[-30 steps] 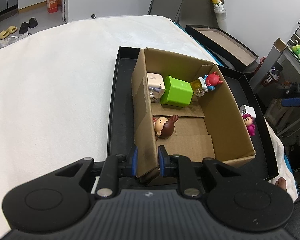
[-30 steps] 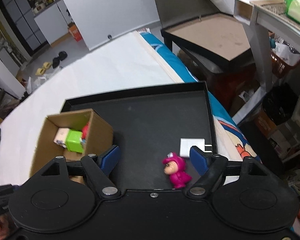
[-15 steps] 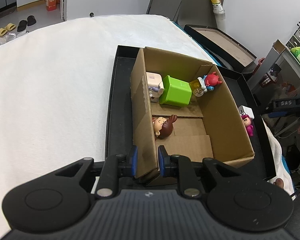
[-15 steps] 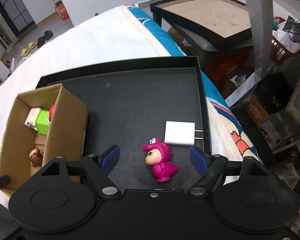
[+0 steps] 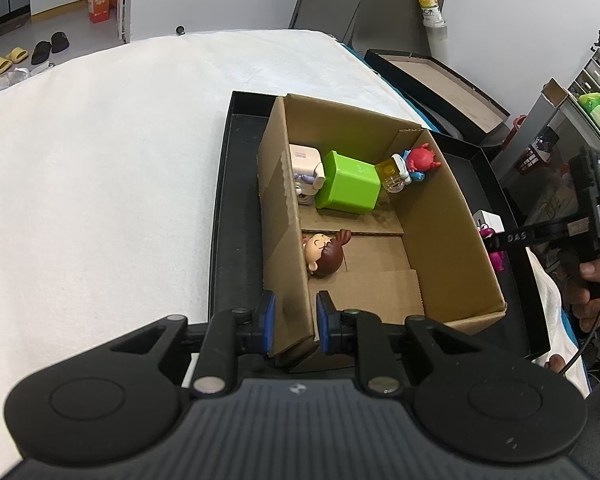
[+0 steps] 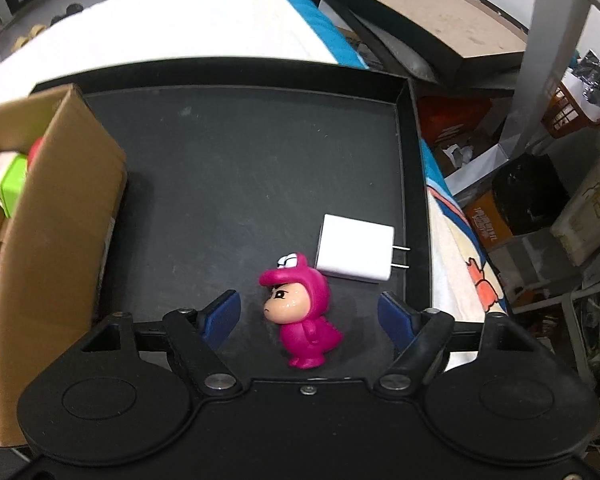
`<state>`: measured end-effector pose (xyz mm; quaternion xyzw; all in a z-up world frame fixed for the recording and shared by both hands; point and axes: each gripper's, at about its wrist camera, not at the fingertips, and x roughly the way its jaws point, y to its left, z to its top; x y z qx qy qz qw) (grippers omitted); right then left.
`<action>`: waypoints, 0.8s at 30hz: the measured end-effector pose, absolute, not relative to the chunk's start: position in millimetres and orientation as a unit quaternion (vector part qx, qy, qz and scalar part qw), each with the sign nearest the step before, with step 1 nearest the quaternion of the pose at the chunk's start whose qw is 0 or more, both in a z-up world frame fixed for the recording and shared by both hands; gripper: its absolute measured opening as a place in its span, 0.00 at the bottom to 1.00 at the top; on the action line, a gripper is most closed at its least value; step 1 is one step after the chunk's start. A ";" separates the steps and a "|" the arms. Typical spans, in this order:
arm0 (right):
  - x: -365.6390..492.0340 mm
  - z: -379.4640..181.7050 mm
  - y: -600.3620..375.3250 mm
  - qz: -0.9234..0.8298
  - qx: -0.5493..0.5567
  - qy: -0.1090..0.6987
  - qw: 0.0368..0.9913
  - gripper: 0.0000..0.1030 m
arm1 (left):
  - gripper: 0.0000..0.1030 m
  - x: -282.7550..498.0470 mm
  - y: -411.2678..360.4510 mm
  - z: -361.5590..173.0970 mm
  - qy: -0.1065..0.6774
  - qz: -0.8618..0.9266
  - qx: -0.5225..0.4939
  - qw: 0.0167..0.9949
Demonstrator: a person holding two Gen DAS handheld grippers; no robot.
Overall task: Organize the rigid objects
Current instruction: 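Move the right gripper back over the pink hooded figurine, then close the right gripper on the pink hooded figurine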
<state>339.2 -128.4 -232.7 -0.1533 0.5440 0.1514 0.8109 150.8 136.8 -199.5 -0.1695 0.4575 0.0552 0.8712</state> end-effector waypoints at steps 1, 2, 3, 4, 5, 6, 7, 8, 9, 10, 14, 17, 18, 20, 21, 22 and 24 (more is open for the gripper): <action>338.6 -235.5 -127.0 0.152 -0.157 0.549 0.807 0.64 | 0.20 150.8 136.7 -199.5 0.458 0.055 -0.169 0.871; 338.1 -237.7 -126.0 0.150 -0.160 0.551 0.805 0.53 | 0.20 150.9 136.2 -199.4 0.458 0.056 -0.169 0.871; 337.6 -239.9 -125.4 0.148 -0.164 0.555 0.802 0.46 | 0.20 150.9 136.4 -199.3 0.458 0.056 -0.169 0.871; 337.0 -242.9 -125.3 0.148 -0.167 0.561 0.797 0.37 | 0.20 150.9 136.3 -199.3 0.458 0.056 -0.168 0.871; 335.9 -243.8 -125.9 0.147 -0.168 0.562 0.796 0.34 | 0.20 150.8 136.3 -199.4 0.458 0.056 -0.167 0.871; 334.0 -242.4 -126.5 0.148 -0.169 0.559 0.799 0.34 | 0.20 150.8 136.3 -199.4 0.458 0.057 -0.167 0.871; 332.8 -240.3 -127.0 0.149 -0.168 0.556 0.800 0.33 | 0.20 150.7 136.4 -199.3 0.458 0.057 -0.166 0.872; 331.0 -237.4 -127.7 0.151 -0.166 0.553 0.803 0.33 | 0.20 150.7 136.3 -199.3 0.458 0.057 -0.166 0.872; 330.3 -233.1 -128.7 0.153 -0.162 0.548 0.806 0.33 | 0.20 150.5 136.3 -199.2 0.458 0.057 -0.165 0.872; 329.7 -228.5 -129.5 0.155 -0.157 0.544 0.810 0.32 | 0.20 150.3 136.3 -199.1 0.458 0.058 -0.165 0.872; 325.8 -214.8 -129.3 0.168 -0.141 0.532 0.818 0.27 | 0.20 149.5 136.2 -198.6 0.457 0.059 -0.163 0.872; 320.7 -209.4 -127.0 0.178 -0.142 0.524 0.820 0.26 | 0.20 149.5 136.3 -198.5 0.457 0.060 -0.162 0.872; 319.9 -208.6 -126.9 0.181 -0.141 0.523 0.821 0.26 | 0.20 149.5 136.4 -198.4 0.457 0.060 -0.162 0.872; 319.9 -207.2 -127.1 0.184 -0.139 0.521 0.822 0.26 | 0.20 149.6 136.7 -198.2 0.457 0.061 -0.161 0.872; 320.1 -206.5 -127.4 0.186 -0.136 0.521 0.822 0.26 | 0.20 149.5 136.9 -198.1 0.457 0.061 -0.161 0.873; 320.5 -205.2 -128.2 0.187 -0.130 0.522 0.822 0.26 | 0.20 149.4 136.7 -198.1 0.457 0.061 -0.160 0.873; 322.0 -201.5 -130.6 0.191 -0.117 0.521 0.824 0.26 | 0.20 149.2 136.5 -198.1 0.457 0.062 -0.159 0.873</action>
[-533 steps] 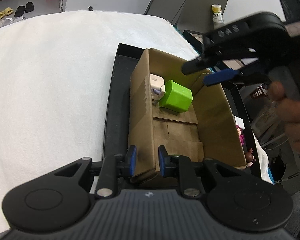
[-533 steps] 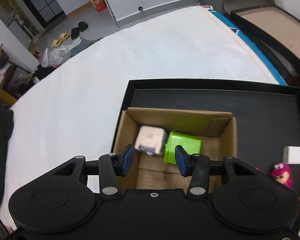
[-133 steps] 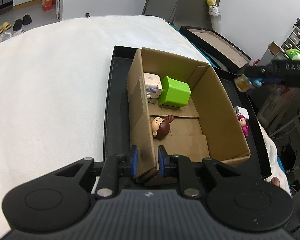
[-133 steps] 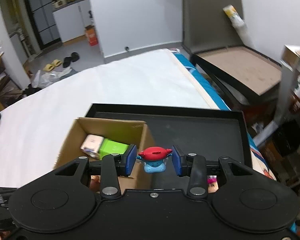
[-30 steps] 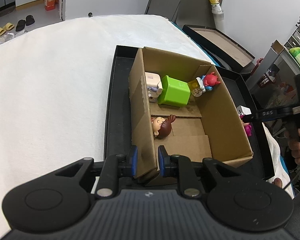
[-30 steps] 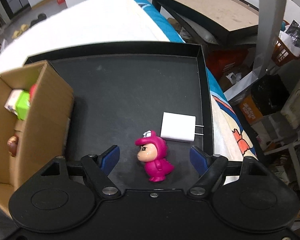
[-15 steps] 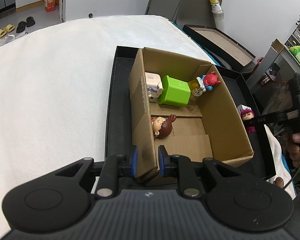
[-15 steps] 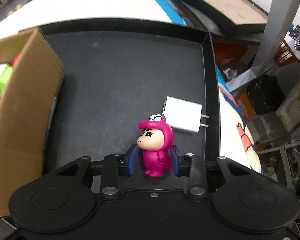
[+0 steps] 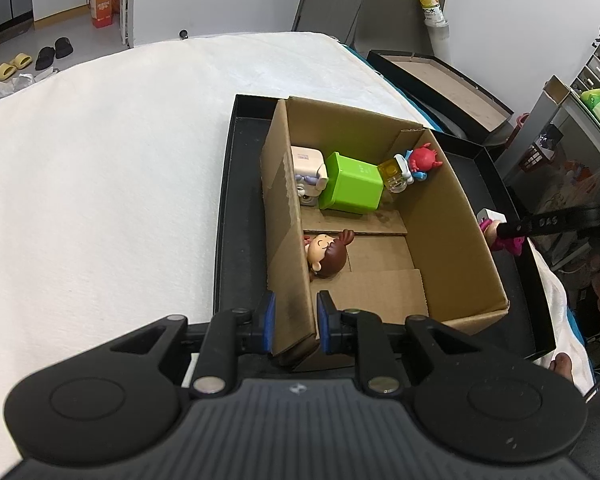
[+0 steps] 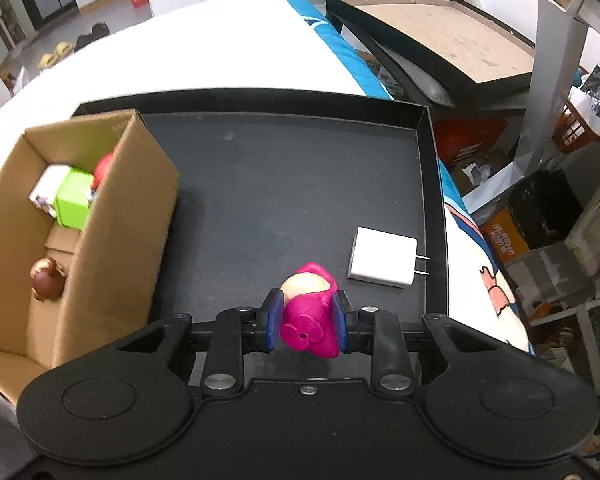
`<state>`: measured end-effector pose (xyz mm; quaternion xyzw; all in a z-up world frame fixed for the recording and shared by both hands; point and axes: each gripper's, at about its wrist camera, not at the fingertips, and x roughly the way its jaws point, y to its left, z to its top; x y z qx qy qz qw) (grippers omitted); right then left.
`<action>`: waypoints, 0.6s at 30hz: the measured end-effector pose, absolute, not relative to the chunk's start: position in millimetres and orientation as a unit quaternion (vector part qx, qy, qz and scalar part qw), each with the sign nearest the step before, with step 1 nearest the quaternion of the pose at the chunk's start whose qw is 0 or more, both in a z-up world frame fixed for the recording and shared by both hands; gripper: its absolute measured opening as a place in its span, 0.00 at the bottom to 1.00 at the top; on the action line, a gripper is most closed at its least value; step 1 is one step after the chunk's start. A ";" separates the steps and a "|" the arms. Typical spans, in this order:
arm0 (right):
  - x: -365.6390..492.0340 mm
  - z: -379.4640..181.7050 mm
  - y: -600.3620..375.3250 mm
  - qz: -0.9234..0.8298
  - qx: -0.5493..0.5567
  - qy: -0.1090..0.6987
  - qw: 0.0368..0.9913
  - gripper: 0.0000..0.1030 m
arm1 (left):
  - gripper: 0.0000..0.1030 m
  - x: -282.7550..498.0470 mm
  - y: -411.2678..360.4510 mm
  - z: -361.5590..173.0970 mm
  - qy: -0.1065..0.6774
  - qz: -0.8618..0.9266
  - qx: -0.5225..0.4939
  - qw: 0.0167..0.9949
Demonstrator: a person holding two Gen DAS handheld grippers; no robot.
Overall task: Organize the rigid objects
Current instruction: 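Close the right gripper on the pink hooded figurine, then lift the pink figurine with the right gripper over the box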
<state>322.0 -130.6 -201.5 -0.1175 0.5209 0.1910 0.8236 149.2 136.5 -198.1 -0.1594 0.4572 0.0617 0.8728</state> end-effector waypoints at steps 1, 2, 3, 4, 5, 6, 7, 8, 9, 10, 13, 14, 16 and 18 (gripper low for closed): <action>322.2 -198.2 -131.9 0.195 -0.109 0.519 0.825 0.26 | 0.20 149.2 137.0 -198.2 0.457 0.062 -0.159 0.873; 322.4 -196.0 -133.0 0.198 -0.103 0.518 0.826 0.26 | 0.20 149.2 136.7 -198.1 0.457 0.062 -0.159 0.873; 321.6 -192.9 -134.2 0.201 -0.096 0.515 0.827 0.26 | 0.20 149.2 136.7 -198.1 0.457 0.062 -0.159 0.873; 321.0 -189.1 -135.0 0.205 -0.089 0.513 0.829 0.26 | 0.20 149.2 136.9 -198.2 0.457 0.062 -0.159 0.873; 319.8 -185.6 -135.0 0.208 -0.083 0.510 0.830 0.26 | 0.20 149.1 136.6 -198.1 0.457 0.062 -0.159 0.873; 319.0 -182.6 -135.5 0.212 -0.079 0.507 0.832 0.26 | 0.20 149.2 136.4 -198.1 0.457 0.062 -0.159 0.873; 318.0 -179.0 -135.8 0.216 -0.073 0.504 0.833 0.26 | 0.20 149.3 136.3 -198.1 0.458 0.062 -0.159 0.873; 317.2 -176.4 -135.7 0.219 -0.070 0.501 0.834 0.26 | 0.20 149.1 136.9 -198.2 0.458 0.062 -0.159 0.873; 316.6 -173.6 -135.6 0.222 -0.067 0.498 0.836 0.26 | 0.20 149.4 136.4 -198.2 0.458 0.062 -0.159 0.873; 316.0 -171.0 -135.1 0.225 -0.065 0.494 0.837 0.26 | 0.20 149.4 136.3 -198.2 0.458 0.062 -0.159 0.873; 312.9 -163.3 -133.2 0.236 -0.061 0.484 0.840 0.26 | 0.20 149.3 136.8 -198.2 0.457 0.062 -0.158 0.873; 311.5 -160.6 -132.7 0.240 -0.059 0.481 0.841 0.26 | 0.20 149.4 136.4 -198.2 0.458 0.062 -0.159 0.873; 309.5 -154.9 -131.5 0.249 -0.054 0.474 0.843 0.26 | 0.20 149.3 136.9 -198.2 0.458 0.062 -0.159 0.873; 308.3 -149.7 -130.3 0.255 -0.049 0.470 0.844 0.26 | 0.20 149.4 136.7 -198.1 0.458 0.062 -0.159 0.873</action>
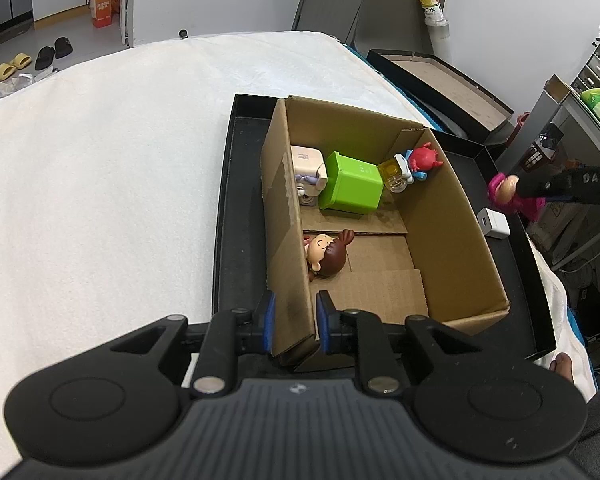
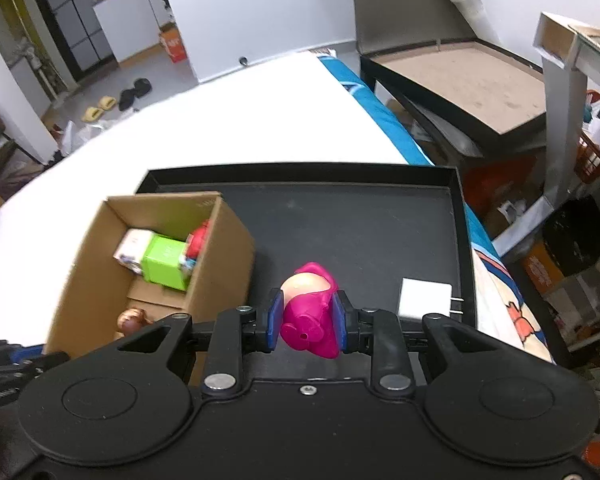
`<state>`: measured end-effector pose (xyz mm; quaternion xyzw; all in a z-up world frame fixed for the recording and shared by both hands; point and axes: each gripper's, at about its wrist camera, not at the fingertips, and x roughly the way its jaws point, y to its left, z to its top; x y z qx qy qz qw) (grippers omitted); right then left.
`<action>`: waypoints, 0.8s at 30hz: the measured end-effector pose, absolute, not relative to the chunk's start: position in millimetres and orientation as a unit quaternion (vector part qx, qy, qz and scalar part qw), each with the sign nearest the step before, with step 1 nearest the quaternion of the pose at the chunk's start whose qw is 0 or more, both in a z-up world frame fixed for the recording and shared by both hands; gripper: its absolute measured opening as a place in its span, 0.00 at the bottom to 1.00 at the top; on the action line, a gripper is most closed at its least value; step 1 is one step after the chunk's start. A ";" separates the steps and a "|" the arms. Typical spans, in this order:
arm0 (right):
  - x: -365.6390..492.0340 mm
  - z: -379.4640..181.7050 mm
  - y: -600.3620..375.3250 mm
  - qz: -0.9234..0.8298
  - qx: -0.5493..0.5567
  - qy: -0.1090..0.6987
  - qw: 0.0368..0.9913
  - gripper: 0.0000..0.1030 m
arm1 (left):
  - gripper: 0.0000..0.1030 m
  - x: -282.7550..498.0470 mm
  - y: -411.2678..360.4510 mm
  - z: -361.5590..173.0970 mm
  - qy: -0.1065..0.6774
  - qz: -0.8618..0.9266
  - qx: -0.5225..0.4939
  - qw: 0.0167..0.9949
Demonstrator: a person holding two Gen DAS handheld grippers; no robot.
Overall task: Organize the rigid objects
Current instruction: 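Lift the pink figurine with the right gripper over the box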
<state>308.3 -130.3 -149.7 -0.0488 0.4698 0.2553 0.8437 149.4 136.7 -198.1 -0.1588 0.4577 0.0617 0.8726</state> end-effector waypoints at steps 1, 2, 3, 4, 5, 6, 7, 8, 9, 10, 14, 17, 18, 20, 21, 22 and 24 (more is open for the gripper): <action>307.6 -146.8 -129.7 0.259 -0.045 0.468 0.844 0.26 | 0.20 149.3 136.6 -198.2 0.458 0.061 -0.159 0.873; 305.6 -142.6 -128.3 0.263 -0.043 0.464 0.845 0.26 | 0.20 149.3 136.3 -198.2 0.458 0.062 -0.158 0.873; 303.3 -138.6 -126.5 0.265 -0.046 0.458 0.847 0.26 | 0.20 149.5 136.0 -198.3 0.458 0.062 -0.157 0.873; 301.4 -135.1 -124.6 0.266 -0.048 0.452 0.850 0.26 | 0.20 149.3 136.7 -198.5 0.458 0.062 -0.157 0.873; 299.9 -131.9 -123.3 0.269 -0.047 0.448 0.851 0.26 | 0.20 149.4 136.0 -198.4 0.458 0.061 -0.157 0.873; 298.5 -130.3 -122.1 0.272 -0.045 0.445 0.852 0.26 | 0.20 149.0 136.6 -198.5 0.457 0.061 -0.158 0.873; 297.2 -127.5 -120.3 0.275 -0.044 0.442 0.853 0.26 | 0.20 149.4 135.4 -198.2 0.457 0.061 -0.158 0.873; 296.1 -125.3 -119.0 0.277 -0.044 0.438 0.854 0.26 | 0.20 149.3 135.2 -198.2 0.457 0.060 -0.158 0.873; 295.3 -123.4 -117.7 0.280 -0.042 0.436 0.854 0.26 | 0.20 149.2 134.4 -197.8 0.456 0.060 -0.158 0.874; 294.9 -121.7 -116.4 0.283 -0.039 0.435 0.854 0.26 | 0.20 149.3 134.1 -197.6 0.456 0.059 -0.158 0.874; 293.6 -115.0 -114.5 0.292 -0.026 0.428 0.855 0.26 | 0.20 149.6 133.0 -197.3 0.455 0.057 -0.157 0.874; 292.6 -111.0 -114.0 0.299 -0.015 0.424 0.855 0.26 | 0.20 149.6 133.0 -197.5 0.455 0.055 -0.158 0.875; 292.1 -110.0 -113.4 0.301 -0.014 0.422 0.855 0.26 | 0.20 149.6 132.9 -197.4 0.455 0.055 -0.159 0.875; 291.2 -108.5 -112.3 0.305 -0.011 0.421 0.854 0.26 | 0.20 149.5 132.0 -197.0 0.454 0.053 -0.158 0.875; 290.8 -107.9 -111.8 0.308 -0.009 0.420 0.854 0.26 | 0.20 149.3 131.5 -196.7 0.454 0.052 -0.158 0.876; 290.3 -107.1 -110.7 0.311 -0.007 0.419 0.853 0.26 | 0.20 148.9 130.9 -196.3 0.453 0.051 -0.157 0.876; 289.4 -106.0 -108.0 0.316 -0.005 0.417 0.852 0.26 | 0.20 148.4 130.1 -195.5 0.452 0.050 -0.156 0.877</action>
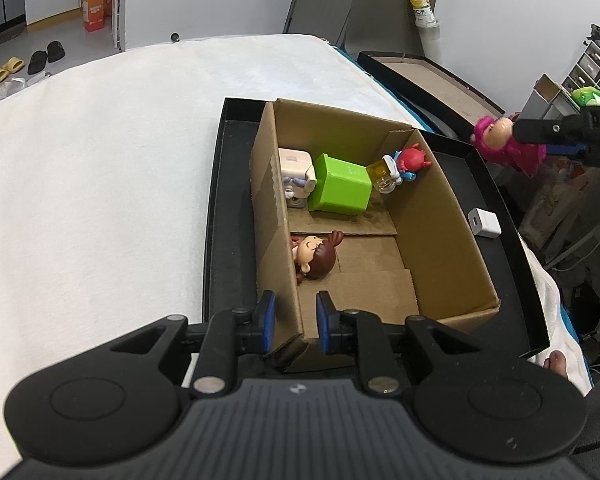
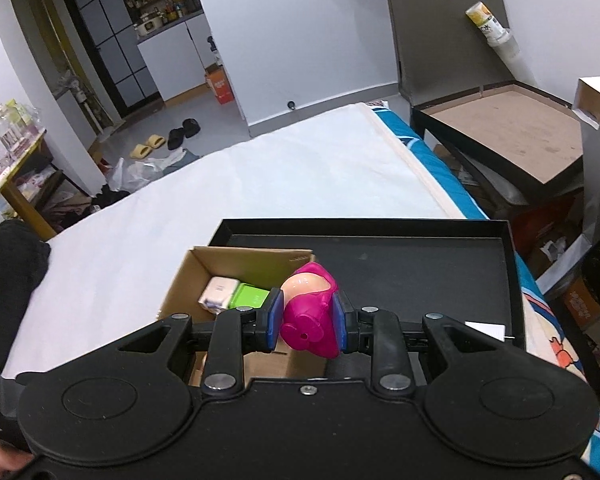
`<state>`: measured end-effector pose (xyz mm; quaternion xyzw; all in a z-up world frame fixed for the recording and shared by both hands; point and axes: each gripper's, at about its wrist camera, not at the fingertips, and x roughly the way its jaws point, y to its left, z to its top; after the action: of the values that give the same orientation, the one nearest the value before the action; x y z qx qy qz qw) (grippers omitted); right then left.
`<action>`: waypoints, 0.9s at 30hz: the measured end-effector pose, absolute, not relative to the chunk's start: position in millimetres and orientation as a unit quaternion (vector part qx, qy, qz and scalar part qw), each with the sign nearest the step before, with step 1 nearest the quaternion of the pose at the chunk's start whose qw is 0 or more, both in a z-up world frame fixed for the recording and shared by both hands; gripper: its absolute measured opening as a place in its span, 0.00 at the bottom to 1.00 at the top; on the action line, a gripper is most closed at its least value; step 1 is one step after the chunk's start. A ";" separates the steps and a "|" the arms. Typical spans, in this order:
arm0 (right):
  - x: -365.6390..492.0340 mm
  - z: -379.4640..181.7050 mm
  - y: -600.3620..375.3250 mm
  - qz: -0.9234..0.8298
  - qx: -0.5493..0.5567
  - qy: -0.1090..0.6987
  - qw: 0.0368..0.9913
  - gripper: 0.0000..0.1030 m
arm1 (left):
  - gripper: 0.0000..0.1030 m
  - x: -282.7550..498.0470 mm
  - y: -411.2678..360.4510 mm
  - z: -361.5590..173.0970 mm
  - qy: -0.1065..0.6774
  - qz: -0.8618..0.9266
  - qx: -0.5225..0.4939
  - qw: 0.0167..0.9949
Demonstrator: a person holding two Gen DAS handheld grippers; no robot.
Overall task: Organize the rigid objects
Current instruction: 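Lift the pink figurine with the right gripper over the box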
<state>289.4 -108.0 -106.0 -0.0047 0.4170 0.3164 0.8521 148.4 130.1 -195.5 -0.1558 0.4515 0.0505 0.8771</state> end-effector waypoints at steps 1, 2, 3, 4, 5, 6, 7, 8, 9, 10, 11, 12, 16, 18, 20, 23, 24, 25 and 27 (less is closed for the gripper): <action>288.9 -105.3 -106.3 0.320 -0.003 0.416 0.851 0.26 | 0.20 148.2 130.3 -195.3 0.451 0.050 -0.156 0.877; 288.0 -104.8 -104.2 0.323 -0.001 0.415 0.850 0.26 | 0.20 147.9 130.5 -195.2 0.450 0.050 -0.157 0.878; 287.0 -104.5 -101.8 0.328 0.000 0.414 0.849 0.26 | 0.20 148.1 130.9 -195.2 0.450 0.050 -0.158 0.878; 286.1 -104.4 -99.0 0.332 0.001 0.414 0.848 0.26 | 0.20 147.9 131.5 -195.0 0.449 0.049 -0.159 0.878; 285.0 -104.5 -95.7 0.336 0.001 0.414 0.846 0.26 | 0.20 147.6 131.8 -194.9 0.448 0.048 -0.160 0.878; 283.4 -104.5 -93.7 0.340 0.001 0.414 0.844 0.26 | 0.20 147.2 132.0 -194.6 0.447 0.047 -0.161 0.878; 282.4 -105.3 -90.0 0.344 0.000 0.415 0.842 0.26 | 0.20 146.9 132.2 -194.3 0.446 0.046 -0.162 0.879; 280.8 -106.0 -86.5 0.347 -0.001 0.416 0.840 0.26 | 0.20 146.6 132.2 -194.0 0.445 0.044 -0.163 0.879; 279.7 -106.9 -82.8 0.350 -0.002 0.418 0.838 0.26 | 0.20 146.5 132.4 -194.0 0.445 0.043 -0.163 0.880; 278.7 -108.6 -78.5 0.354 -0.005 0.420 0.836 0.26 | 0.20 146.0 132.8 -194.0 0.444 0.042 -0.164 0.880; 277.9 -109.9 -75.8 0.356 -0.006 0.422 0.834 0.26 | 0.20 145.8 133.3 -194.1 0.444 0.042 -0.165 0.880; 277.3 -111.7 -71.8 0.357 -0.009 0.424 0.832 0.26 | 0.20 145.6 134.0 -194.3 0.443 0.040 -0.167 0.880; 273.0 -121.1 -57.5 0.360 -0.024 0.434 0.825 0.26 | 0.20 145.0 136.8 -194.7 0.442 0.036 -0.174 0.879; 269.5 -124.5 -52.8 0.361 -0.031 0.438 0.823 0.26 | 0.20 145.1 137.5 -195.2 0.441 0.033 -0.177 0.879; 266.4 -128.7 -46.9 0.359 -0.041 0.442 0.821 0.26 | 0.20 145.1 138.2 -195.6 0.441 0.031 -0.179 0.879; 262.6 -136.9 -36.5 0.355 -0.055 0.448 0.818 0.26 | 0.20 144.5 139.5 -196.2 0.440 0.028 -0.181 0.879; 262.6 -139.3 -34.7 0.354 -0.059 0.451 0.817 0.26 | 0.20 144.2 139.8 -196.3 0.439 0.026 -0.182 0.879; 262.2 -142.7 -31.5 0.351 -0.063 0.454 0.816 0.26 | 0.20 143.8 140.2 -196.2 0.438 0.025 -0.183 0.880; 261.9 -149.6 -24.5 0.343 -0.072 0.461 0.815 0.26 | 0.20 143.9 140.5 -196.3 0.437 0.020 -0.185 0.880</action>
<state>261.9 -24.5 -149.6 -0.0721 0.4607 0.3433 0.8153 143.9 140.5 -196.3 -0.1847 0.4368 0.0204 0.8802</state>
